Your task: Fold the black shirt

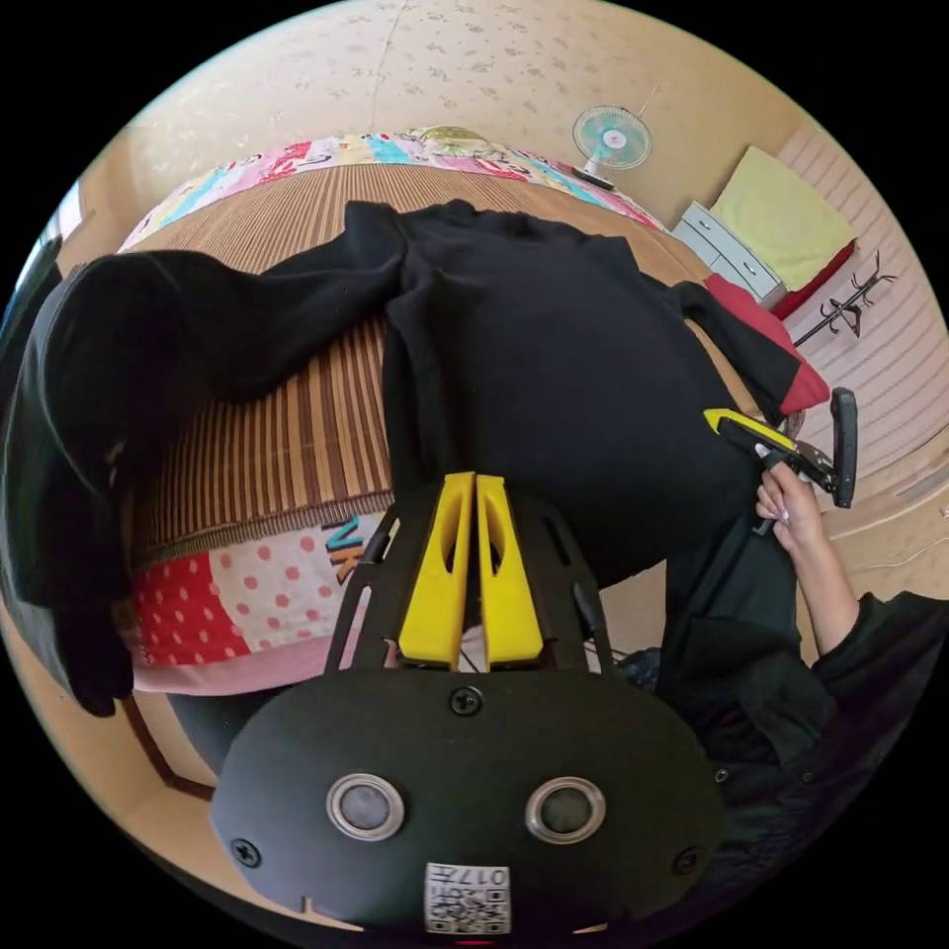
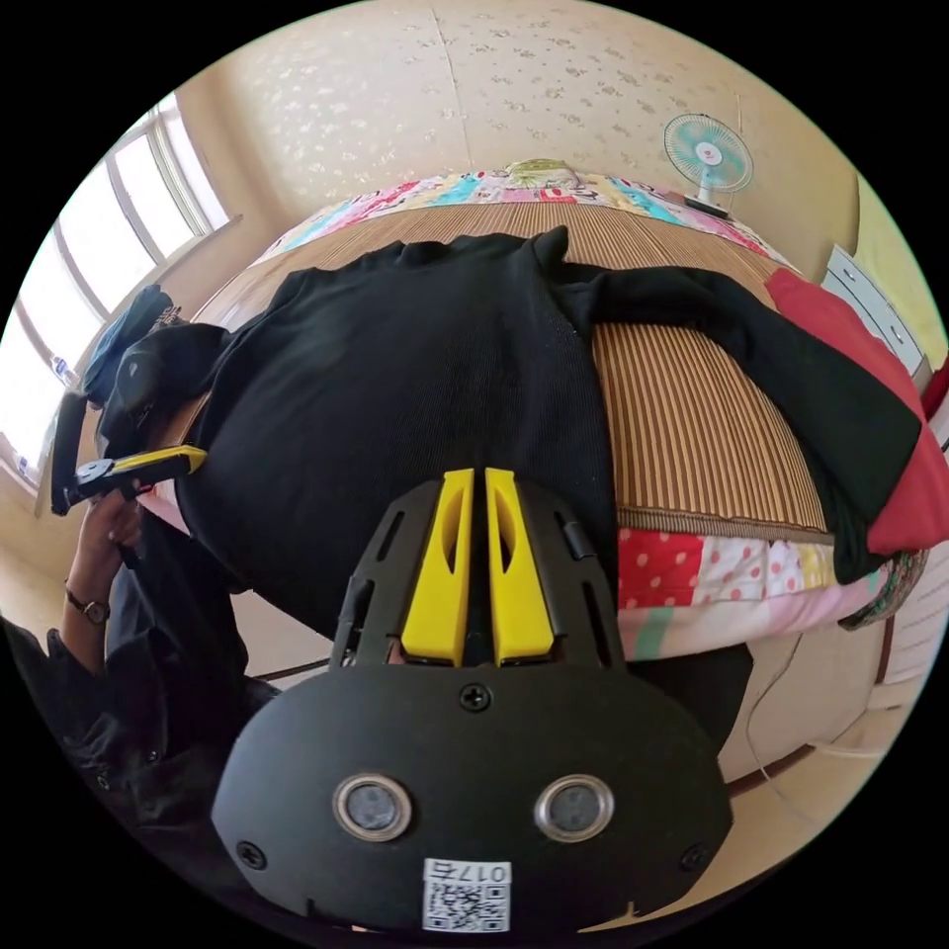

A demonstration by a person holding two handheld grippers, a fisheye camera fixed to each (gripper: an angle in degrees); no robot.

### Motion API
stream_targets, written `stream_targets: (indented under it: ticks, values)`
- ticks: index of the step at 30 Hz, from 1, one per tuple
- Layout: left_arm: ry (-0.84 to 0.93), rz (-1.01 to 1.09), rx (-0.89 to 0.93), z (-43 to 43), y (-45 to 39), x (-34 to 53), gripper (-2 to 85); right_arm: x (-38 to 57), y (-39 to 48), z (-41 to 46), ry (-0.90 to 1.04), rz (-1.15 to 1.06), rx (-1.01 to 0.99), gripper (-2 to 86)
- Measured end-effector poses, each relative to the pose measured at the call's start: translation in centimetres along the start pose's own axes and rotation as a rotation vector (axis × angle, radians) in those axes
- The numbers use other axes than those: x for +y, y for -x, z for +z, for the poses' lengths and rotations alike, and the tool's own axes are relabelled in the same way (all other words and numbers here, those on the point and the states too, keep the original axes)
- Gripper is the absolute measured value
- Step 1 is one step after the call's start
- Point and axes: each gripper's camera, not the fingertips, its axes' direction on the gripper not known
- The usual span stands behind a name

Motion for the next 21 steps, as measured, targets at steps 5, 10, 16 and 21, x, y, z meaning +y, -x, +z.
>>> stream_targets:
  ticks: [5, 10, 16, 21]
  values:
    - [-0.006, -0.043, -0.025, -0.2, -0.4, 0.8, -1.0, -0.5, -1.3, -1.1, -0.006, 0.076, -0.084, 2.3]
    - [0.043, -0.037, -0.037, -1.8, -1.2, -0.6, -0.9, -1.6, -2.7, -2.3, -0.005, 0.131, -0.173, 2.1]
    - [-0.246, 0.051, 0.073, -6.6, -3.0, -0.6, -0.9, -3.1, -4.5, -4.7, -0.01, 0.13, -0.323, 2.5]
    - [-0.1, 0.084, 0.12, -0.3, -1.9, -1.6, -0.9, -2.8, -7.5, -9.9, -0.127, 0.114, -0.263, 3.5]
